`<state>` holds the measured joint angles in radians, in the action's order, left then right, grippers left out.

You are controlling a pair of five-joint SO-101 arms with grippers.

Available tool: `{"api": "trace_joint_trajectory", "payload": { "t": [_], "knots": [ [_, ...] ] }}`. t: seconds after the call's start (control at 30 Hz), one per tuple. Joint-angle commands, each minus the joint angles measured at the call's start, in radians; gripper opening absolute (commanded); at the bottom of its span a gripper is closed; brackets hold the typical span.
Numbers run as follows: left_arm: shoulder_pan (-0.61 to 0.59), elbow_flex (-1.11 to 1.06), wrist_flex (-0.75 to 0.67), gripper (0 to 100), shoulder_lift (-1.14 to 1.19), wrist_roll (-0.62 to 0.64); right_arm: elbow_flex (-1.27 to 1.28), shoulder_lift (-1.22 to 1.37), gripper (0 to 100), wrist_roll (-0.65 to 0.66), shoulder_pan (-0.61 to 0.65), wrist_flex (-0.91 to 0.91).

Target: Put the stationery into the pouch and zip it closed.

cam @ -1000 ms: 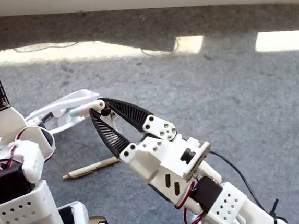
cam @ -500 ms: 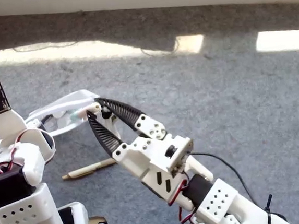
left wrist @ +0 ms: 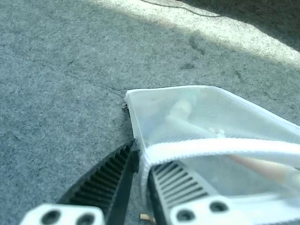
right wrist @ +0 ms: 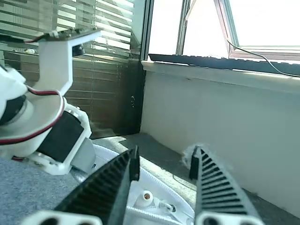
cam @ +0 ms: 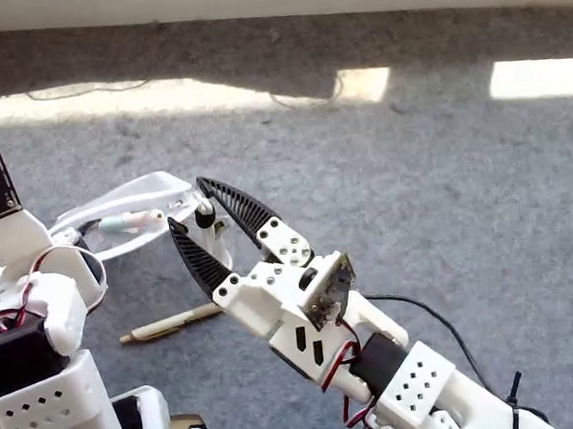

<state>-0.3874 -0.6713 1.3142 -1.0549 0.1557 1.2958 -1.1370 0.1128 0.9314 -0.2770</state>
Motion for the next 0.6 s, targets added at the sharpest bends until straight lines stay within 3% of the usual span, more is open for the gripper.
{"api": "trace_joint_trajectory", "payload": {
  "t": [0.0, 0.13, 0.33, 0.57],
  "knots": [
    [0.018, 0.004, -0.017, 1, -0.016, -0.006, -0.019, -0.007, 16.5, 0.006, -0.062, 0.010],
    [0.018, 0.004, -0.017, 1, -0.016, -0.006, -0.053, -0.073, 16.5, -0.068, -0.090, 0.142],
    [-0.045, 0.007, -0.017, 1, -0.016, 0.000, -0.265, -0.145, 16.6, -0.213, -0.134, 0.616],
    [-0.053, 0.005, -0.017, 1, -0.016, 0.002, -0.456, -0.019, 16.6, -0.328, -0.130, 1.038]
  ]
}}
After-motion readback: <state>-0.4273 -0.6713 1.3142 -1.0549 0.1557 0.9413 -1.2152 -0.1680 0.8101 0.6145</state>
